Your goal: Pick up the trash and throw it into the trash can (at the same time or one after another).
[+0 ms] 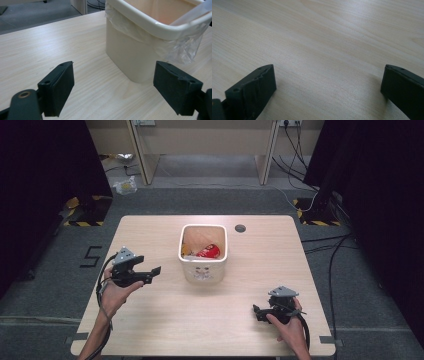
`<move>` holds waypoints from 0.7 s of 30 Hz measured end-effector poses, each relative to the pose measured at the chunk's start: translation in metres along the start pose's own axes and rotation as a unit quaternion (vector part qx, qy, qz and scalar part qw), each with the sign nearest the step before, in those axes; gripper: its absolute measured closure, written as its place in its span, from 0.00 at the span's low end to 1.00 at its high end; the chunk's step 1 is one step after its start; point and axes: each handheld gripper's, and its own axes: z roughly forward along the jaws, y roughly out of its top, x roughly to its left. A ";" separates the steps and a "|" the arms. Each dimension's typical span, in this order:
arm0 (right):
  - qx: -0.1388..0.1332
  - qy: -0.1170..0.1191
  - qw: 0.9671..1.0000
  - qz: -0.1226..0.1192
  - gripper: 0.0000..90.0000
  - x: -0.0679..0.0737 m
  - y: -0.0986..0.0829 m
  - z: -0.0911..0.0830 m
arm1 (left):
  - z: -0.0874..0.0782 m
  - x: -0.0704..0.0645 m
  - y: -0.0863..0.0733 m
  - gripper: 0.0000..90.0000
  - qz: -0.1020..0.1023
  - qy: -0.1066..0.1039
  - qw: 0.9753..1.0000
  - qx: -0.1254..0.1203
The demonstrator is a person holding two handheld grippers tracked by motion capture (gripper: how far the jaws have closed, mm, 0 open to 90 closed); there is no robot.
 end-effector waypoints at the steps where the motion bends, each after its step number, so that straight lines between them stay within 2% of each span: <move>1: 0.001 0.000 1.000 0.001 0.00 0.000 0.000 0.000 | 0.000 -0.001 -0.001 0.18 0.000 -0.001 1.000 -0.001; 5: -0.001 0.000 1.000 0.000 0.00 0.000 0.000 0.000 | 0.000 -0.003 -0.005 0.18 0.000 -0.003 1.000 -0.009; 21: -0.001 0.000 1.000 0.000 0.00 0.000 0.000 0.000 | -0.001 -0.011 -0.021 0.18 0.014 -0.004 1.000 -0.006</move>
